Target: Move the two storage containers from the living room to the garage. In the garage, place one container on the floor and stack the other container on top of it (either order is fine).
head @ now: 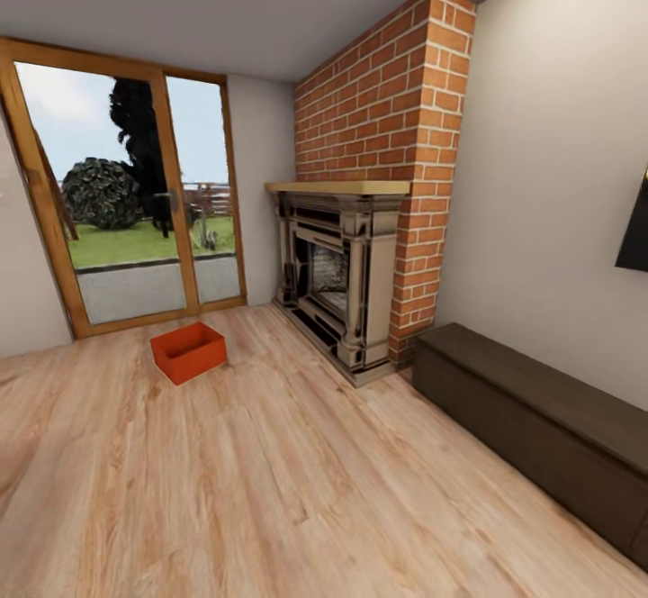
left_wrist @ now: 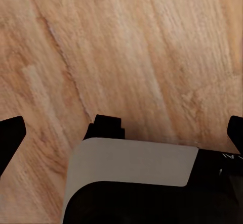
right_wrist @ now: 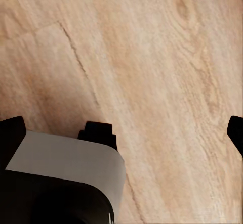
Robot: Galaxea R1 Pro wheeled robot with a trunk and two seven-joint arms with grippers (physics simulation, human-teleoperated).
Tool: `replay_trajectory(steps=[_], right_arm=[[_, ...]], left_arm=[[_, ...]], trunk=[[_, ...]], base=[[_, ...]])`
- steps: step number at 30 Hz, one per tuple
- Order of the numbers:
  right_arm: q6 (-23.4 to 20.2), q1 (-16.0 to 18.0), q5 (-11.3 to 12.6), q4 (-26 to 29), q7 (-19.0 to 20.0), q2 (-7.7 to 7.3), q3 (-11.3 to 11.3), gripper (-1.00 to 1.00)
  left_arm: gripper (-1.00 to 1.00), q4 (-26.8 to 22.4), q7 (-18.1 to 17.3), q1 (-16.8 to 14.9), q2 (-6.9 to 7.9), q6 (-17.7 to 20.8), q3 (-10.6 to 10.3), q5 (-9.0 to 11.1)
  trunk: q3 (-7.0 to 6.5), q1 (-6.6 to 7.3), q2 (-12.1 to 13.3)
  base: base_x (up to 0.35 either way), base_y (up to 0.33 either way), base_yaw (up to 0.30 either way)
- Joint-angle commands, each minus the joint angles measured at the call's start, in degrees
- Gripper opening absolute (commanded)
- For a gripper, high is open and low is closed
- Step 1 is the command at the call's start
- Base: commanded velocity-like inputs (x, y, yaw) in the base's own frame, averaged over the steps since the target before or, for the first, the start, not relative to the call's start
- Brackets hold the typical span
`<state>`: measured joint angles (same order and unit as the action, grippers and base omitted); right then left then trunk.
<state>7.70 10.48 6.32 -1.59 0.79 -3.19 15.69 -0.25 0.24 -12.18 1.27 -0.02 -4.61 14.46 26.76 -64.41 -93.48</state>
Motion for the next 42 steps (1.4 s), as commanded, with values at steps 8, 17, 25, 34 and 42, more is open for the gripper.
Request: replay_trajectory(steps=[8,17,25,34,42], right_arm=[[0.3,0.1,0.6,-0.2,0.1,0.04,0.4,1.0],[0.3,0.1,0.7,-0.2,0.1,0.03,0.4,1.0],[0.3,0.1,0.7,-0.2,0.1,-0.05,0.4,1.0],[0.3,0.1,0.7,-0.2,0.1,-0.06,0.3,1.0],[0.0,0.1,0.2,-0.2,0.0,-0.22,1.1,1.0]], left_arm=[[1.0,0.0,0.0,0.0,0.04,-0.1,-0.5,0.6],[1.0,0.0,0.0,0.0,-0.01,-0.1,-0.5,0.6],[1.0,0.0,0.0,0.0,0.04,-0.1,-0.5,0.6],[1.0,0.0,0.0,0.0,0.01,-0.1,-0.5,0.6],[1.0,0.0,0.0,0.0,-0.02,-0.1,-0.5,0.6]], trunk=[[0.06,-0.03,0.0],[0.06,-0.03,0.0],[0.06,-0.03,0.0],[0.06,-0.03,0.0],[0.06,-0.03,0.0]], base=[[0.327,0.0,0.273],[0.327,0.0,0.273],[0.327,0.0,0.273],[0.327,0.0,0.273],[0.327,0.0,0.078]])
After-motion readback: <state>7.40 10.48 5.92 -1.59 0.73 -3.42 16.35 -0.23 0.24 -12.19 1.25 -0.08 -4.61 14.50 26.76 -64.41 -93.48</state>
